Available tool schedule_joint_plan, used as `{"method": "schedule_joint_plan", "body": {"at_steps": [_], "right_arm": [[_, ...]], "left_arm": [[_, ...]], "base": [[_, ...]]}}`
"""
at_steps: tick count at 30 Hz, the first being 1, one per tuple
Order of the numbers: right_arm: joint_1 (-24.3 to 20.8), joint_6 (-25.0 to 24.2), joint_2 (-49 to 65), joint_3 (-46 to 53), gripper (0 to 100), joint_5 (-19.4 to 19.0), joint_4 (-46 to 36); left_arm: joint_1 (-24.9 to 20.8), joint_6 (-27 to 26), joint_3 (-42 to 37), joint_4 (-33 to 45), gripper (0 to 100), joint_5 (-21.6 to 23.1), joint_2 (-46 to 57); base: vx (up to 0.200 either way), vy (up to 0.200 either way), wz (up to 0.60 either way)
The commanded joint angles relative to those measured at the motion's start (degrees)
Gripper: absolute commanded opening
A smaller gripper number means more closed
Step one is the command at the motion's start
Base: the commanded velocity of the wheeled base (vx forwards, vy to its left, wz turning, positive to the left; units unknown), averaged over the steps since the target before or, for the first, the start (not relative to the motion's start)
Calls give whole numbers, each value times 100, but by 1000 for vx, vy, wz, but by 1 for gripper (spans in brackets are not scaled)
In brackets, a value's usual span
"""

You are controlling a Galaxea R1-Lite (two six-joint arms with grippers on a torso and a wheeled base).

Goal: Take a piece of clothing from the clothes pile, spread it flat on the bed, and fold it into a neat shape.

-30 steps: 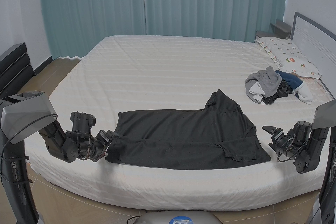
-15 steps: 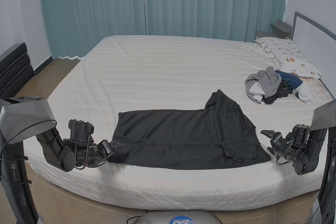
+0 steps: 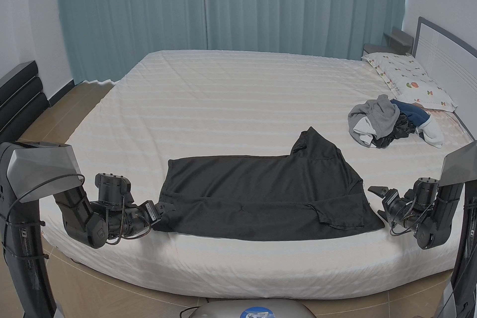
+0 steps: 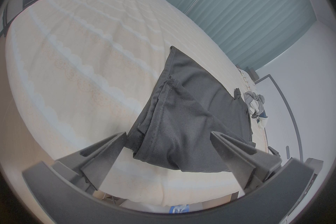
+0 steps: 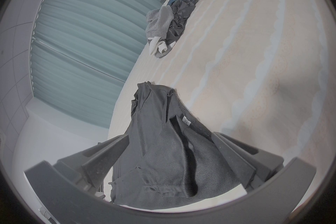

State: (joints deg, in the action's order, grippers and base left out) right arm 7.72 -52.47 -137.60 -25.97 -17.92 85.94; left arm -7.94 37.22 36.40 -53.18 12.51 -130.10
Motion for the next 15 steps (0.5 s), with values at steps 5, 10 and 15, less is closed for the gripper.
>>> {"method": "schedule_joint_plan", "body": {"at_steps": [5, 10, 15], "right_arm": [[2, 0, -22, -5, 100, -1, 1], [2, 0, -22, 4, 100, -1, 1], [11, -9, -22, 4, 100, -1, 1]], "left_arm": [[3, -4, -28, -9, 0, 15, -60], [178, -171, -230, 9, 0, 24, -42], [301, -250, -291, 35, 0, 24, -24]], "base": [[0, 0, 0], [0, 0, 0], [0, 0, 0]]}}
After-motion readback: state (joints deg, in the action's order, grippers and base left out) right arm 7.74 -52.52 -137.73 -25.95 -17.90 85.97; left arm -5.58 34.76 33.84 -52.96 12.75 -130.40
